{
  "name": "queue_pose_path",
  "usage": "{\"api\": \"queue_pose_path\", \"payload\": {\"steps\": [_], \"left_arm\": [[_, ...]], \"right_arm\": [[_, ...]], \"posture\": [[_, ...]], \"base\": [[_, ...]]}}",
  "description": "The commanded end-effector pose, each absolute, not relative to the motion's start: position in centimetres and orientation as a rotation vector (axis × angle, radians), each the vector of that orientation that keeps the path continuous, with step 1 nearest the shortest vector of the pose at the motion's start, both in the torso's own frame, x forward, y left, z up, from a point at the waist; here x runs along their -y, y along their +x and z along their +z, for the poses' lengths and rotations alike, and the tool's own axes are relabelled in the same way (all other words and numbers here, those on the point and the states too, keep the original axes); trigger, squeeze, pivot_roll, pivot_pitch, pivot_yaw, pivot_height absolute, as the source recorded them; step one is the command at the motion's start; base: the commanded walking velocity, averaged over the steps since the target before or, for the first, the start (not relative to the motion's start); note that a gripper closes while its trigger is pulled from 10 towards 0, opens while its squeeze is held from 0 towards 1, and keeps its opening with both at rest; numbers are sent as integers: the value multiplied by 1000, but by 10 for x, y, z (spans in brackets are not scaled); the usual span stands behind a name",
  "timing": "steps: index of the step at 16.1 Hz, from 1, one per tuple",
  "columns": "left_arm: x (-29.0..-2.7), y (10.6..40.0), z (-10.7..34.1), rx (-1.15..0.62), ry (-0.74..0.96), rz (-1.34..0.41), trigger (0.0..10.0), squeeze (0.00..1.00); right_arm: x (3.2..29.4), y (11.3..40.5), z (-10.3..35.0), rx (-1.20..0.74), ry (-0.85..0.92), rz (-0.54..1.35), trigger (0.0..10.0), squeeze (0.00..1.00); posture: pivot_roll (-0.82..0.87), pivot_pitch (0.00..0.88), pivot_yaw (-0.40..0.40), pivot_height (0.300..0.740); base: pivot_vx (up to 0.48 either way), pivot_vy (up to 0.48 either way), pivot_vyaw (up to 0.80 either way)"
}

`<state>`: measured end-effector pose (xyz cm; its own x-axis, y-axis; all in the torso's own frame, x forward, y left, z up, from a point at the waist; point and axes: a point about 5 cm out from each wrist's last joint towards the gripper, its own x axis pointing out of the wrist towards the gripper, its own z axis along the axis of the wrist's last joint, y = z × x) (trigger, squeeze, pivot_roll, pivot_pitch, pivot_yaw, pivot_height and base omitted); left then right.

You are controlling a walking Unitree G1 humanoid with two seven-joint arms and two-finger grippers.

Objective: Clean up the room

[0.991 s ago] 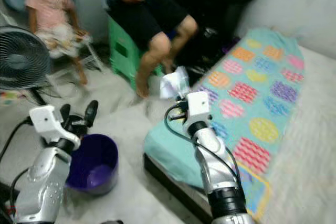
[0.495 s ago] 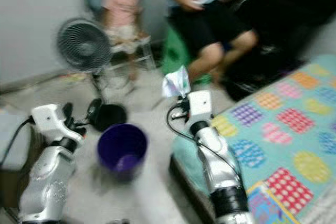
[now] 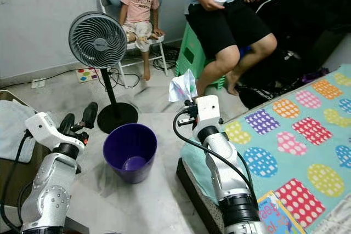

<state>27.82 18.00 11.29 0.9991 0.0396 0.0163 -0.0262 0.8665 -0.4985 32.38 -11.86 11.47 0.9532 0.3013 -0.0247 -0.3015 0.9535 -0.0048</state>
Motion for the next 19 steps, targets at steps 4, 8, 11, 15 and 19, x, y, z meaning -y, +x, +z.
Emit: {"api": "queue_pose_path", "payload": {"steps": [4, 8, 11, 15, 19], "left_arm": [[-182, 279, 114, -34, -34, -4, 10000, 0], [-190, 272, 114, -22, 55, 47, 10000, 0], [-199, 263, 107, -22, 42, 68, 10000, 0], [-191, 262, 105, -15, 5, 41, 10000, 0], [-173, 260, 108, 9, -48, -37, 10000, 0]], "right_arm": [[120, 327, 118, -13, -12, 310, 10000, 0], [120, 326, 117, -8, -7, 308, 10000, 0], [120, 323, 116, -2, -23, 317, 10000, 0], [122, 321, 115, -3, -28, 313, 10000, 0], [124, 318, 114, -9, -26, 311, 10000, 0]], "posture": [[1, 24, -66, 740], [10, 21, -70, 740], [4, 31, -70, 740], [-7, 32, -67, 740], [-10, 40, -73, 740]], "base": [[0, 0, 0], [0, 0, 0], [0, 0, 0], [0, 0, 600], [0, 0, 800]]}}
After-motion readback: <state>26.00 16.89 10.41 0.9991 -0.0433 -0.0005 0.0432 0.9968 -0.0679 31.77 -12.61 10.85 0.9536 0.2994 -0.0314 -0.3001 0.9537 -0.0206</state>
